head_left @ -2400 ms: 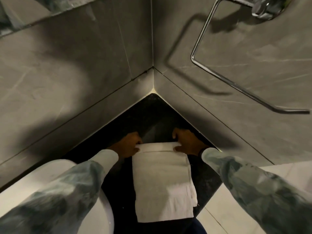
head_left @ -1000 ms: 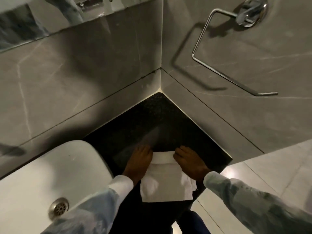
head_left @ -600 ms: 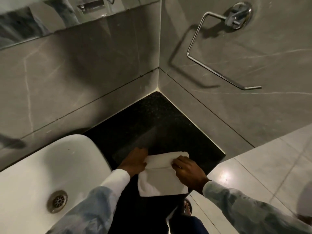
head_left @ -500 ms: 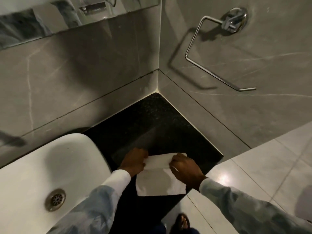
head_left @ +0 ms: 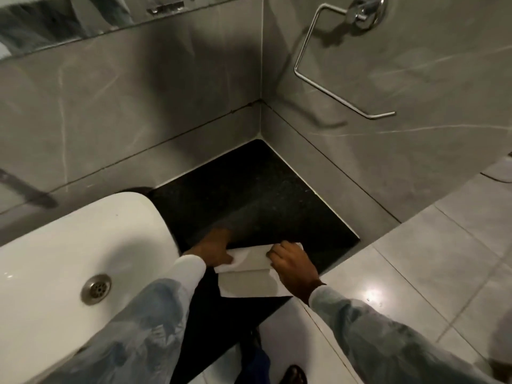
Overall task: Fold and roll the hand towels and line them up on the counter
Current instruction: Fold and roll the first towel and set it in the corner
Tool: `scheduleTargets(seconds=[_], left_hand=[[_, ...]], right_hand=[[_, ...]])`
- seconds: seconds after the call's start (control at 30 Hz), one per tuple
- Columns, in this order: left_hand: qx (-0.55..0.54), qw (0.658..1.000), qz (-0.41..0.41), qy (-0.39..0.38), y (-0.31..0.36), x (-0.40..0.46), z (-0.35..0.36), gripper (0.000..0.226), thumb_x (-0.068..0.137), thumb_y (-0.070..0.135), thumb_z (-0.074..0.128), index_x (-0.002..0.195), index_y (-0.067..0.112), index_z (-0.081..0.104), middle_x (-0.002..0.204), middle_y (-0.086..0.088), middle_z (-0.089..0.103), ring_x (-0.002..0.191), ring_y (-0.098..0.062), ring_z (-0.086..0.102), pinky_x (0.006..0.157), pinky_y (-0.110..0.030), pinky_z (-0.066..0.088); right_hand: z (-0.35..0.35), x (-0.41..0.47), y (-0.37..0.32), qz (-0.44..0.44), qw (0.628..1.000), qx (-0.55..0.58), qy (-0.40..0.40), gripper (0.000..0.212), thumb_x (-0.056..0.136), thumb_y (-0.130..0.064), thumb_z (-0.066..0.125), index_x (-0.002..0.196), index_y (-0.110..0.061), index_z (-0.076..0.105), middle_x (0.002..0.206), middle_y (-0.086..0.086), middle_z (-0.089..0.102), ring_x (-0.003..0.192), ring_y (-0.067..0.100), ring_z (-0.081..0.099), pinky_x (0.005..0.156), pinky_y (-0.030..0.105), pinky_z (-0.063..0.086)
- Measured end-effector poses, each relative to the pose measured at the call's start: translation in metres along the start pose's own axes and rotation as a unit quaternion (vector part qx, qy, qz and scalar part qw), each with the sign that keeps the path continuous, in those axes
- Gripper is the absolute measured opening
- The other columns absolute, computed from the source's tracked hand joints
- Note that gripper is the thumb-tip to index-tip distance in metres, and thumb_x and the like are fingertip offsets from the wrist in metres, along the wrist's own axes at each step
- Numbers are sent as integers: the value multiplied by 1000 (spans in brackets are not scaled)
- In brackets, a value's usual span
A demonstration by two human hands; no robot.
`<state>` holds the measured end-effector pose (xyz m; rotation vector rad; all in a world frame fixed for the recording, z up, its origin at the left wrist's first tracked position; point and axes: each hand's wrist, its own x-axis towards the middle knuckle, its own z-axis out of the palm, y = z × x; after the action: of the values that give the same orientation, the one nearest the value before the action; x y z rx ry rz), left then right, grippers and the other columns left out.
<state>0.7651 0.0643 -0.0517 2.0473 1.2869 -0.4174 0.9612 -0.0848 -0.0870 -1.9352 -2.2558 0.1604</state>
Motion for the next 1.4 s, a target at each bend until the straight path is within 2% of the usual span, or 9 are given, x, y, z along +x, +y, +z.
scheduleTargets(seconds=[0.13,0.27,0.4,0.57,0.7,0.87,1.0,1.23,1.4], left_hand=[[12,998,1,54,7,-20,28,43,76,24,73,117,25,62,131,-6,49,118,-25,51,98,-29,42],[23,988,30,153,9,-50,58,34,75,14,71,108,19,64,121,-4,55,113,-27,54,97,-35,47],[84,966,92,228,7,-68,84,27,77,12,66,103,15,68,113,-5,60,107,-28,56,84,-37,52],[59,987,75,129,7,-72,47,30,72,30,70,101,24,68,112,-3,63,102,-24,62,88,-34,52],[42,995,39,77,8,-74,49,54,68,30,79,119,24,62,123,-7,58,111,-26,59,97,-37,49],[82,992,21,98,17,-90,77,52,74,23,76,122,22,57,135,-9,48,122,-31,50,103,-44,44],[172,970,45,163,17,-98,91,52,75,23,72,124,19,55,143,-9,41,130,-30,38,110,-45,34],[115,986,29,113,16,-104,93,68,78,23,70,135,19,33,140,-11,46,123,-33,49,101,-44,44],[148,983,48,96,18,-100,94,74,81,19,68,143,15,27,147,-13,36,133,-34,39,111,-43,35]], right_hand=[[-17,-6,-11,-31,999,9,-38,20,80,-21,69,99,-13,69,103,6,65,93,26,60,78,38,52],[-46,10,-1,87,983,122,-110,29,80,-32,73,108,-24,67,112,1,63,104,22,59,90,40,52],[-37,2,3,135,969,133,-161,43,77,-36,77,117,-26,64,122,3,59,113,25,54,98,39,46],[-37,-18,-12,68,987,57,-131,32,85,-34,68,114,-21,63,119,3,55,110,24,51,92,37,44],[-33,-45,-29,28,994,23,-101,30,84,-29,67,111,-17,63,117,5,52,108,25,48,91,38,44],[-42,-43,-29,94,972,123,-176,38,71,-31,80,100,-16,61,114,4,52,103,25,54,87,40,51],[-40,-46,-29,60,983,85,-150,36,74,-27,77,105,-19,60,116,5,50,103,26,50,87,40,49],[-33,-48,-32,32,991,22,-126,55,78,-27,72,129,-20,51,125,7,50,111,28,48,93,42,43],[-35,-40,-28,32,982,15,-188,59,79,-30,71,132,-20,47,128,9,54,115,31,53,98,44,42]])
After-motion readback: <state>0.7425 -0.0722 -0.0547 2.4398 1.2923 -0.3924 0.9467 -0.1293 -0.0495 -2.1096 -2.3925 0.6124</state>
